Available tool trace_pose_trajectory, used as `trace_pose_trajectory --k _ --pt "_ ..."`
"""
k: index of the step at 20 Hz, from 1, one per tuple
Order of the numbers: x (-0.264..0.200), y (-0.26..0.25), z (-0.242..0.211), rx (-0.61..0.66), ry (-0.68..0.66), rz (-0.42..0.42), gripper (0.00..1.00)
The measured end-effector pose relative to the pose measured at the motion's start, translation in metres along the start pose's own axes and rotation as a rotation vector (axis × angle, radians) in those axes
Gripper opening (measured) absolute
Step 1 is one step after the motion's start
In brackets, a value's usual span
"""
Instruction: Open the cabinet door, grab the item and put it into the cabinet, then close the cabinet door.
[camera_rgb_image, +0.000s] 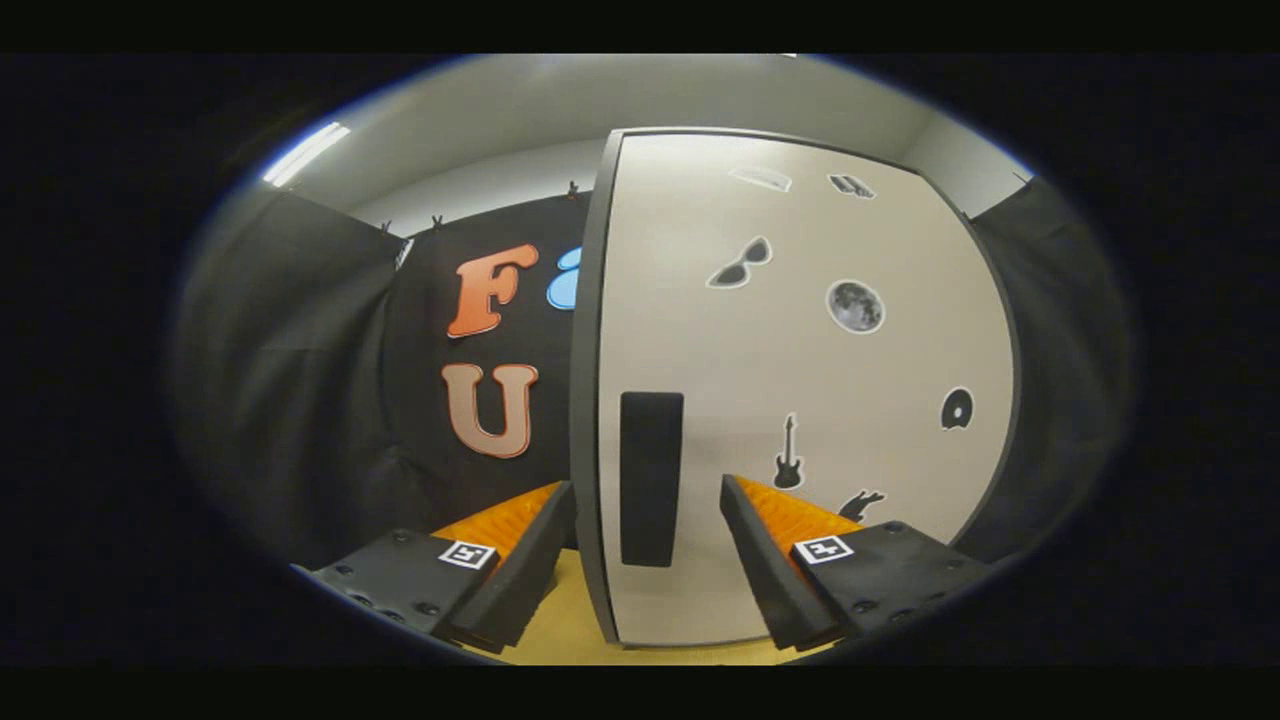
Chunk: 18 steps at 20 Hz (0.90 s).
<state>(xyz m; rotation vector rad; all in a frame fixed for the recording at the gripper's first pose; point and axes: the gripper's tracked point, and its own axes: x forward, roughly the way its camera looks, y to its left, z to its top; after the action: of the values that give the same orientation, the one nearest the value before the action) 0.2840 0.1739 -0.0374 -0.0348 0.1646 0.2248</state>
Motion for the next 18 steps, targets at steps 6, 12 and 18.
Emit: trace_pose_trajectory --k 6,12,18 --pt "0.026 0.004 -0.023 -0.009 0.048 -0.04 0.75" --pt "0.027 -0.009 -0.024 -0.029 0.016 -0.073 0.37" --pt "0.001 -0.005 -0.02 -0.013 0.029 -0.002 0.31"
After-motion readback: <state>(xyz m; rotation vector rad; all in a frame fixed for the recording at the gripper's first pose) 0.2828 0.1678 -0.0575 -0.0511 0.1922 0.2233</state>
